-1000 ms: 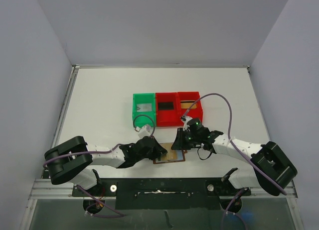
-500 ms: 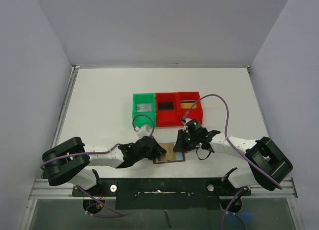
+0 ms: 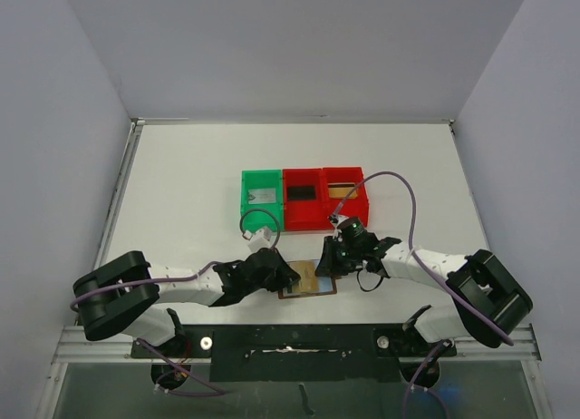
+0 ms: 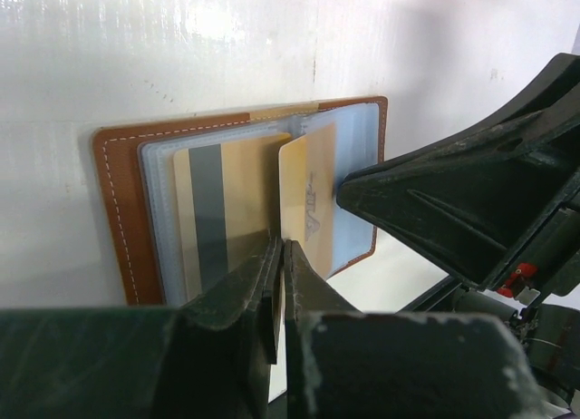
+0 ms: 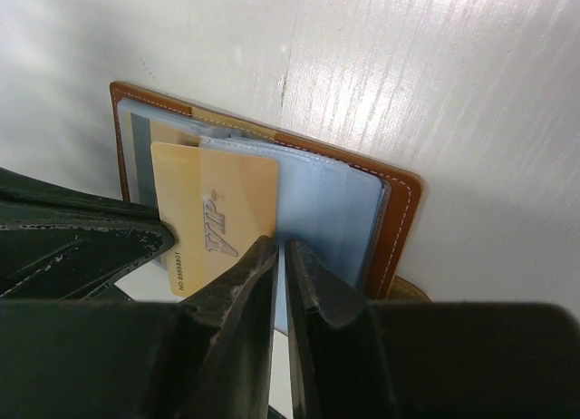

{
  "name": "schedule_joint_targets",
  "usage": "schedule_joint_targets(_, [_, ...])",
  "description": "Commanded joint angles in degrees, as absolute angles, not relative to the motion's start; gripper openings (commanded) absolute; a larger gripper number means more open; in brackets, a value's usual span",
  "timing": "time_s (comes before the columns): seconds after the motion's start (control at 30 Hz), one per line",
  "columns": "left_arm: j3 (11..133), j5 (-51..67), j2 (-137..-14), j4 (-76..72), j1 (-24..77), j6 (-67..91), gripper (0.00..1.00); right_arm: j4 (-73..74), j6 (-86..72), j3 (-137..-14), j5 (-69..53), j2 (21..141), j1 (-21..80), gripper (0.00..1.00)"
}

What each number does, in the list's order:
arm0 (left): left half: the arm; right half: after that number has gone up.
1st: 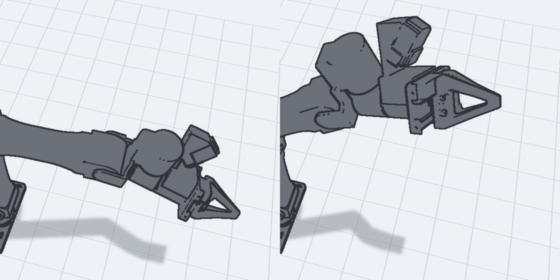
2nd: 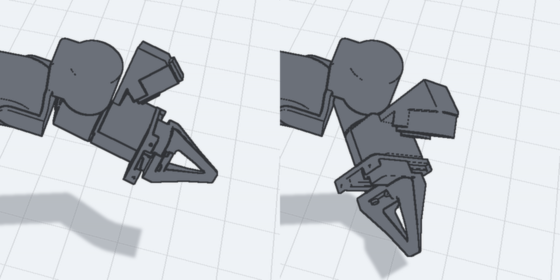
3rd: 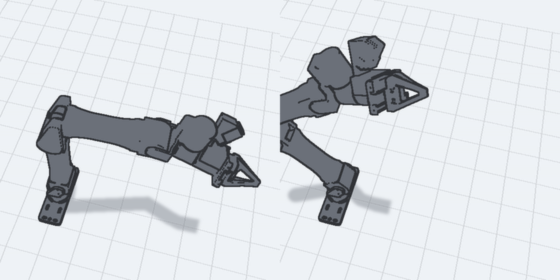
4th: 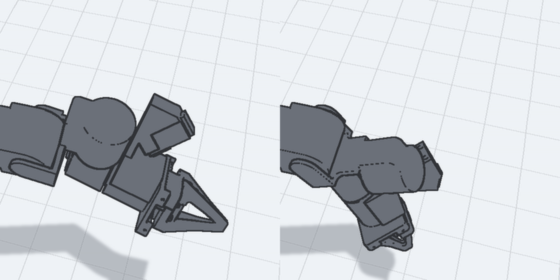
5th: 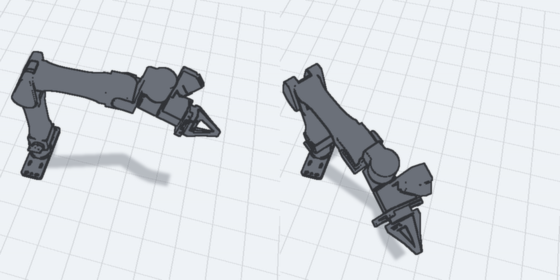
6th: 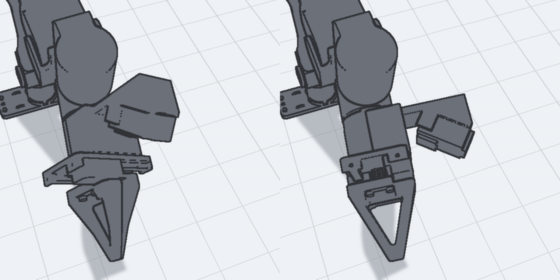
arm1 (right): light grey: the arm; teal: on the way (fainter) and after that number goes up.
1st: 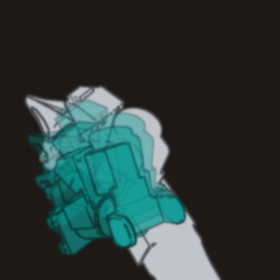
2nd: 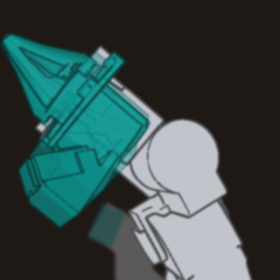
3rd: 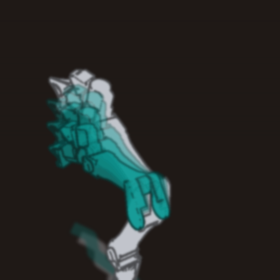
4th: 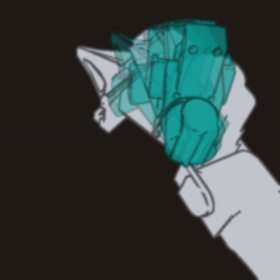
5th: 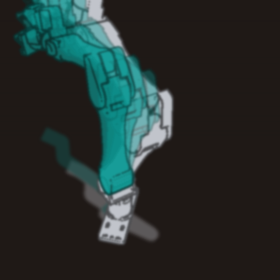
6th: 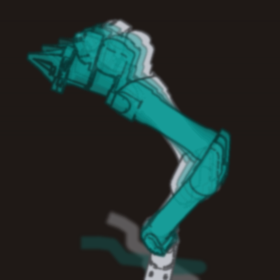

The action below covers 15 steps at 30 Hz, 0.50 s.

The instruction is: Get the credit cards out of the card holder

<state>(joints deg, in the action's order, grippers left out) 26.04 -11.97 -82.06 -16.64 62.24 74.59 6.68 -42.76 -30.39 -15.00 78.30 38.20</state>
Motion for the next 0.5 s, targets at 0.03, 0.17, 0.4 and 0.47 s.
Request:
schedule_joint_targets(0.03, [27.57,-11.59,-81.65,-19.42,61.81,72.94,0.06,9.46,-40.37,-30.77,-10.62,75.98,37.92,0.15])
schedule_joint_targets(0.17, [27.64,-10.29,-83.65,-22.24,61.79,73.20,0.07,8.63,-40.72,-31.75,-13.38,75.20,37.88,0.15])
schedule_joint_targets(0.4, [27.01,-10.33,-83.58,-22.42,61.81,73.80,0.07,7.25,-40.54,-33.01,-14.81,73.91,37.88,0.20])
schedule_joint_targets(0.47, [26.82,-10.58,-83.14,-22.46,61.71,73.92,0.08,6.85,-40.39,-33.01,-15.70,75.76,37.88,0.20])
